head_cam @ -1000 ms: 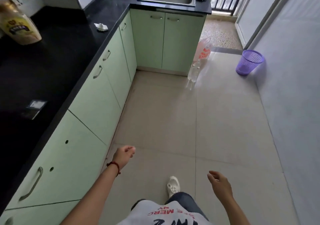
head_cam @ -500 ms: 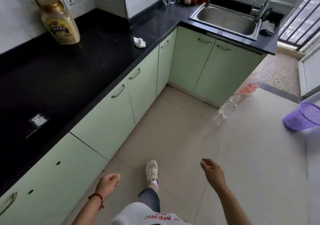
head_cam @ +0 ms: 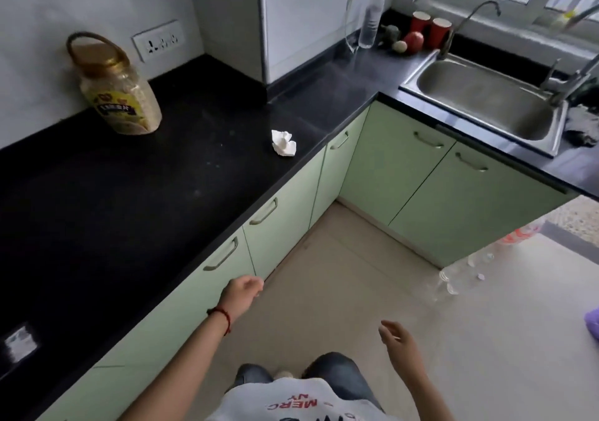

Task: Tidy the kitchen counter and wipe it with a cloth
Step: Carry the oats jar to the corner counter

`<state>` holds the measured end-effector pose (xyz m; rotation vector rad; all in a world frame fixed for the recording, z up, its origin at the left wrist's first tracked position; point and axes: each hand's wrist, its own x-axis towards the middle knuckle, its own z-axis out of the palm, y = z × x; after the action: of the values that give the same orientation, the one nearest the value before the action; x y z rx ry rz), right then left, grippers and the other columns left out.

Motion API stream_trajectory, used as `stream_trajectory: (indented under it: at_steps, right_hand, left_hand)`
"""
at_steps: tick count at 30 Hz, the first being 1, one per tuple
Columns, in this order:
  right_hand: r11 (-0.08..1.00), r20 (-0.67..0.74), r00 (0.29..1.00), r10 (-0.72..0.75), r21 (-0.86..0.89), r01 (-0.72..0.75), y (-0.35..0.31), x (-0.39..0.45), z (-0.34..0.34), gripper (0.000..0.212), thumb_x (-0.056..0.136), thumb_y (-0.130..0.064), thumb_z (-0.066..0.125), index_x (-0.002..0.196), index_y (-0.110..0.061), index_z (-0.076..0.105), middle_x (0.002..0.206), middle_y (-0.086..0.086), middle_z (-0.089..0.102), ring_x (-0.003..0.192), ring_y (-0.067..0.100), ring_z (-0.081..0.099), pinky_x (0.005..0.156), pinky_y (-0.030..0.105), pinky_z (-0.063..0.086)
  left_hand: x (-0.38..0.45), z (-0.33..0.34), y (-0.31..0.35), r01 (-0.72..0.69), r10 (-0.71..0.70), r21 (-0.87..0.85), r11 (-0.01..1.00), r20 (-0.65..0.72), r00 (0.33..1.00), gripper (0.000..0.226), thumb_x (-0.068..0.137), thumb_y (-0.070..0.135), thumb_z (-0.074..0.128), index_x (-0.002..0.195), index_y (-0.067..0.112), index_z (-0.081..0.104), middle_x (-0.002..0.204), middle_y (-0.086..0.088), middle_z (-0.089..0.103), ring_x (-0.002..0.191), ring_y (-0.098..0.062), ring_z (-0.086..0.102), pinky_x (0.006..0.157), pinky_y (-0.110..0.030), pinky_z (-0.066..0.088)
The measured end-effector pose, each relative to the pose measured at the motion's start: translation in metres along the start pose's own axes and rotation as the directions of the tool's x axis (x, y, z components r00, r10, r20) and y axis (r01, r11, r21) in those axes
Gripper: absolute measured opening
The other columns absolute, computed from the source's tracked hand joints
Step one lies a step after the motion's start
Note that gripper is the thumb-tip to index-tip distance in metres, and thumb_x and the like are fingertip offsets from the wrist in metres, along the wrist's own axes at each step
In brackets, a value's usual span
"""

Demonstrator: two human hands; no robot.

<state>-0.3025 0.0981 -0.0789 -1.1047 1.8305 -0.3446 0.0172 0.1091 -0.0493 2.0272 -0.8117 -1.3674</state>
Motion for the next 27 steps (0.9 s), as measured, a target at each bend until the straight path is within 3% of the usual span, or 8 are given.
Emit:
stream_trajectory:
  at_steps: [5,9,12,16,20,23,25,27]
  right_hand:
    - [0.993,0.07,0.995,-0.071,-0.086,0.077,-0.061,0.072,-0.004,0.024,0.087,-0.013,0.058,0.108,-0.002,0.064,0.087,0.011,0.065,0.085,0.025,0.062,0.075,0.029,0.043]
    - [0.955,0.175,0.958,-0.225,-0.156,0.253,-0.14,0.125,-0.002,0.023,0.089,-0.018,0.057,0.107,-0.007,0.065,0.091,0.008,0.067,0.087,0.021,0.063,0.069,0.026,0.041]
    - [0.904,0.301,0.896,-0.328,-0.176,0.39,-0.206,0.156,0.003,0.023,0.089,-0.02,0.057,0.109,-0.011,0.065,0.097,0.003,0.067,0.089,0.015,0.062,0.06,0.009,0.041]
    - [0.809,0.446,0.773,-0.451,-0.162,0.565,-0.295,0.181,0.024,0.022,0.09,-0.019,0.056,0.109,-0.013,0.064,0.096,-0.003,0.064,0.088,0.011,0.058,0.059,0.004,0.038]
    - [0.744,0.552,0.662,-0.507,-0.109,0.66,-0.359,0.182,0.063,0.016,0.088,-0.018,0.057,0.102,-0.017,0.065,0.085,-0.003,0.065,0.082,0.015,0.061,0.06,0.009,0.041]
    - [0.699,0.617,0.58,-0.532,-0.067,0.712,-0.396,0.177,0.101,0.009,0.089,-0.018,0.055,0.089,-0.024,0.061,0.069,-0.013,0.056,0.067,0.007,0.051,0.056,0.002,0.039]
    - [0.689,0.648,0.54,-0.538,-0.031,0.724,-0.419,0.173,0.128,0.01,0.09,-0.018,0.055,0.096,-0.02,0.062,0.076,-0.01,0.059,0.075,0.008,0.054,0.06,0.0,0.04]
    - [0.686,0.645,0.529,-0.552,-0.01,0.728,-0.442,0.168,0.157,0.022,0.089,-0.02,0.057,0.11,-0.014,0.062,0.092,-0.002,0.065,0.087,0.011,0.058,0.068,0.008,0.043]
  left_hand:
    - [0.046,0.0,0.051,-0.08,0.075,-0.086,0.993,-0.055,0.996,0.009,0.082,0.031,0.057,0.078,0.023,0.06,0.075,0.004,0.061,0.077,-0.014,0.057,0.063,-0.02,0.043]
    - [0.062,-0.001,0.063,-0.075,0.04,-0.183,0.98,-0.186,0.982,0.02,0.079,0.036,0.058,0.089,0.018,0.06,0.083,0.006,0.063,0.083,-0.012,0.059,0.066,-0.016,0.043]
    - [0.061,-0.003,0.072,-0.057,-0.038,-0.293,0.954,-0.308,0.951,0.01,0.089,0.014,0.052,0.09,0.021,0.059,0.084,0.006,0.062,0.08,-0.008,0.06,0.068,-0.017,0.044]
    - [0.06,-0.016,0.085,-0.1,-0.12,-0.417,0.903,-0.47,0.874,0.018,0.09,0.01,0.049,0.088,0.025,0.059,0.087,0.003,0.065,0.084,-0.012,0.061,0.077,-0.029,0.047]
    - [0.053,-0.039,0.089,-0.184,-0.195,-0.511,0.84,-0.601,0.775,0.022,0.091,0.006,0.046,0.087,0.023,0.059,0.087,-0.001,0.064,0.083,-0.013,0.061,0.074,-0.025,0.048]
    - [0.053,-0.067,0.09,-0.239,-0.224,-0.523,0.818,-0.673,0.705,0.025,0.091,0.007,0.046,0.086,0.028,0.059,0.088,0.0,0.064,0.084,-0.016,0.062,0.073,-0.027,0.049]
    - [0.06,-0.092,0.09,-0.258,-0.243,-0.524,0.811,-0.705,0.666,0.024,0.091,0.007,0.046,0.086,0.027,0.06,0.087,0.001,0.064,0.084,-0.014,0.061,0.072,-0.027,0.048]
    - [0.072,-0.123,0.091,-0.28,-0.246,-0.516,0.809,-0.731,0.637,0.021,0.091,0.007,0.047,0.088,0.023,0.06,0.087,0.0,0.064,0.083,-0.016,0.061,0.071,-0.026,0.048]
